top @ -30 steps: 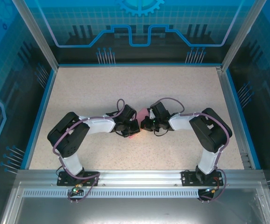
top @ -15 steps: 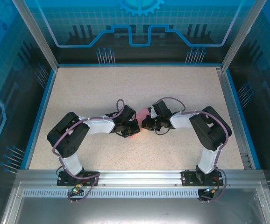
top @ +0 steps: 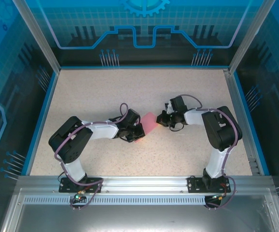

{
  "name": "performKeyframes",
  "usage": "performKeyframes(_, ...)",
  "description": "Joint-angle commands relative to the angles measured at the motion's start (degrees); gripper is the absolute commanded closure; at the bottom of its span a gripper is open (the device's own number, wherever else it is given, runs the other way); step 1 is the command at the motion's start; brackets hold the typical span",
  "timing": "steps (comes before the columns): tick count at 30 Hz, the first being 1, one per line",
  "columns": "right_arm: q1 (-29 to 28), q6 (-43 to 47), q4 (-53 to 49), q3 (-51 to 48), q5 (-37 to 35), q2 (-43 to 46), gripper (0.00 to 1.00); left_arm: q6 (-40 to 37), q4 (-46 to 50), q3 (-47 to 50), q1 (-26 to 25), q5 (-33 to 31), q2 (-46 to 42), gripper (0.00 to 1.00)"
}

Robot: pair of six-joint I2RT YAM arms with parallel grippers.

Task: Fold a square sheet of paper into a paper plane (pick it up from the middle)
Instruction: First fold in half a square sheet of paper at the center of the table.

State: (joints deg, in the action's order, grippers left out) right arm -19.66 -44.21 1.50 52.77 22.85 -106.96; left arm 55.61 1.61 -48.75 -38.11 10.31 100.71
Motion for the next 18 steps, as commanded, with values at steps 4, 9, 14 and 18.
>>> performKeyframes(4,3.0,3.6,-5.0,2.1,-10.0,3.8,0.96,0.5,9.6,2.4,-0.3,-1.2,2.0,0.96)
performKeyframes(9,-0.6,4.0,-4.6,0.1,-6.6,9.2,0.96,0.5,9.8,2.0,-0.4,-1.2,2.0,0.96)
performKeyframes(14,-6.0,-1.4,0.6,-3.8,-1.5,8.8,0.96,0.6,9.6,1.9,-0.3,-1.4,1.9,0.96)
performKeyframes(18,-8.2,-3.3,2.4,-3.4,-0.6,4.3,0.96,0.4,9.4,1.9,-0.3,-1.3,1.6,0.96)
